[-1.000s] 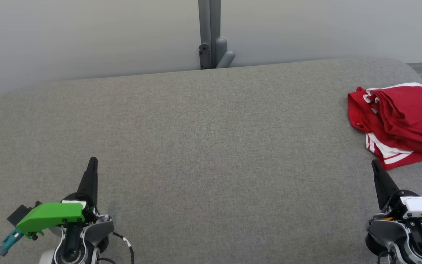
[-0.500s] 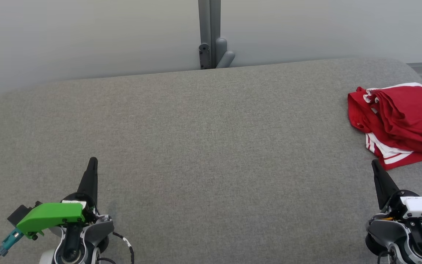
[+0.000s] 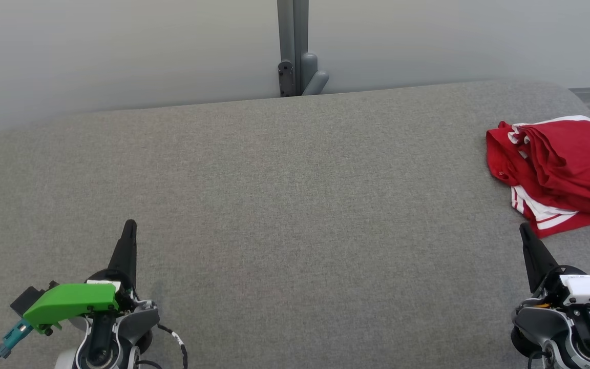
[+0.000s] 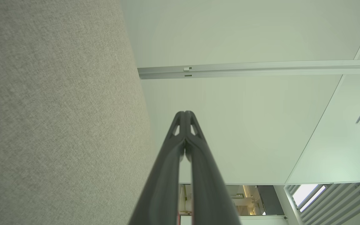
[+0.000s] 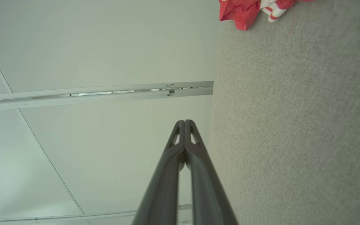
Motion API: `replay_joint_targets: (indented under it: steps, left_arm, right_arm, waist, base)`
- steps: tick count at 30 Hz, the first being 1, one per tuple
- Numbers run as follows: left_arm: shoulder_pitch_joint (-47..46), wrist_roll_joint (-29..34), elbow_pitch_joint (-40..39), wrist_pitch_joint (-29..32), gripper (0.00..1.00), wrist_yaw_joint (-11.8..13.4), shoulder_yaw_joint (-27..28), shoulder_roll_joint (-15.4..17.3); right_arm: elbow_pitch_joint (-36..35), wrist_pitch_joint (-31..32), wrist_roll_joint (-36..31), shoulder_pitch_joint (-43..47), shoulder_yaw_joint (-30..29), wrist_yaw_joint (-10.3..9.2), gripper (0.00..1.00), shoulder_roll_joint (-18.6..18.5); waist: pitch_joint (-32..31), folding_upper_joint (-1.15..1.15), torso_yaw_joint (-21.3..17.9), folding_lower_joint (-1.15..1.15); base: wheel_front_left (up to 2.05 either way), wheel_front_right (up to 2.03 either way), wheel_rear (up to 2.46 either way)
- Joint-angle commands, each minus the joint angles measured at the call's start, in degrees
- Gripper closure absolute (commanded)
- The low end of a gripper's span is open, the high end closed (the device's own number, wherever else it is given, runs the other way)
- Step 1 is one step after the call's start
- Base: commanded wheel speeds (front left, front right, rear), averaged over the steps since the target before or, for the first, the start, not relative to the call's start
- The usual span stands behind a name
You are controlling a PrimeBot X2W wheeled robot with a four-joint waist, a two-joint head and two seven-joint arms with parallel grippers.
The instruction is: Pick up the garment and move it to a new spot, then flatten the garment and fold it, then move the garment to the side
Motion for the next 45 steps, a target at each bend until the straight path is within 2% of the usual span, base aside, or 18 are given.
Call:
replay_joint_targets:
  steps: [1, 45]
  left_arm:
    - [-0.7, -0.3, 0.0, 0.2, 1.00, -0.3, 0.2, 0.2]
    - [-0.7, -0.3, 0.0, 0.2, 1.00, -0.3, 0.2, 0.2]
  right_arm:
    - [0.1, 0.4, 0.1, -0.6, -0.2, 0.02, 1.00, 0.0]
    - [0.1, 0.3, 0.0, -0.6, -0.2, 0.02, 1.00, 0.0]
  waist:
    - [0.0, 0.00, 0.0, 0.00]
    - [0.0, 0.00, 0.0, 0.00]
  base:
    - [0.00, 0.00, 0.00]
    - [0.00, 0.00, 0.00]
